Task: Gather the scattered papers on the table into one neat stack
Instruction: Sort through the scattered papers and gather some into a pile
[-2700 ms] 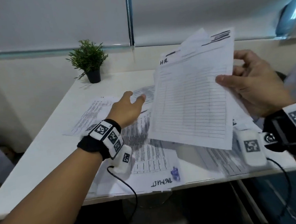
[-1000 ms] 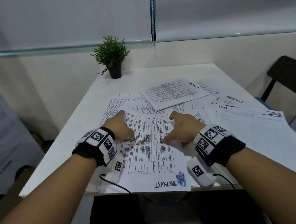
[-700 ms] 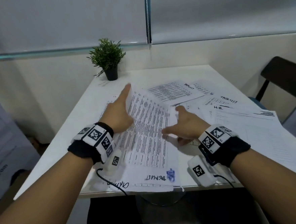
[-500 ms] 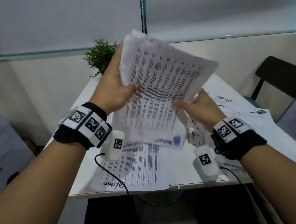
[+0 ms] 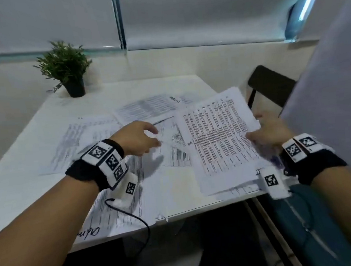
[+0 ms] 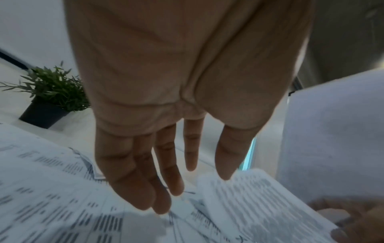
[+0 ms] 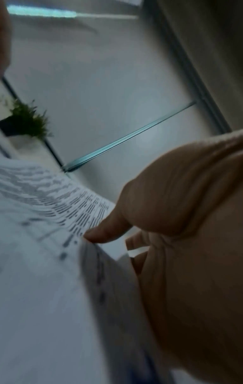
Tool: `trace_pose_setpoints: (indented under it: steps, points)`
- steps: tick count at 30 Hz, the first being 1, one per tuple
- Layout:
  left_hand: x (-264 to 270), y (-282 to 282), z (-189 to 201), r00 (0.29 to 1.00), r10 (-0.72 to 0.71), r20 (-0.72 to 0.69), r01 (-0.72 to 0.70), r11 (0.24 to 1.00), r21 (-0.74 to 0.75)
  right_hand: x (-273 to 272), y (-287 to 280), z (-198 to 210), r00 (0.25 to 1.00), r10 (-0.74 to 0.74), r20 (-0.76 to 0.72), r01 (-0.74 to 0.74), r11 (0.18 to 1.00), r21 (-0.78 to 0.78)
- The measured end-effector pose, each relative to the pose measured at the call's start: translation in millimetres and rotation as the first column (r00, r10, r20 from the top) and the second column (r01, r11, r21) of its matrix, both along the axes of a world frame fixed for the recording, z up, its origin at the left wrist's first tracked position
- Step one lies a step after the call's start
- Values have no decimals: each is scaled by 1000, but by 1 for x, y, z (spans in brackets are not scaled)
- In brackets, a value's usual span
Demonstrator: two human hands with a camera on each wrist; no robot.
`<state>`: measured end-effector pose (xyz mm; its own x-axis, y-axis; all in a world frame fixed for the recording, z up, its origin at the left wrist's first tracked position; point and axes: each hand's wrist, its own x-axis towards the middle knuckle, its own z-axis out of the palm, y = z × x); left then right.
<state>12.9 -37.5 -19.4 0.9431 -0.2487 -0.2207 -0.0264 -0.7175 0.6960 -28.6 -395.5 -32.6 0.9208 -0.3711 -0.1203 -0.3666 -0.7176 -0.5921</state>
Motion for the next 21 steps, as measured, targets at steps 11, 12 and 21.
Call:
trace_pose_setpoints:
  steps: [11, 12, 21]
  points:
    - [-9, -7, -4, 991, 7, 131, -30, 984, 177, -19, 55, 5, 995, 94, -20, -95, 937, -338]
    - [-10, 1, -2, 991, 35, 126, -56, 983, 173, -21, 74, 13, 987, 160, -30, -162, 944, -286]
    - [-28, 111, 0, 934, 342, 102, -351, 827, 439, -14, 229, 13, 784, 568, -249, -612, 774, -163]
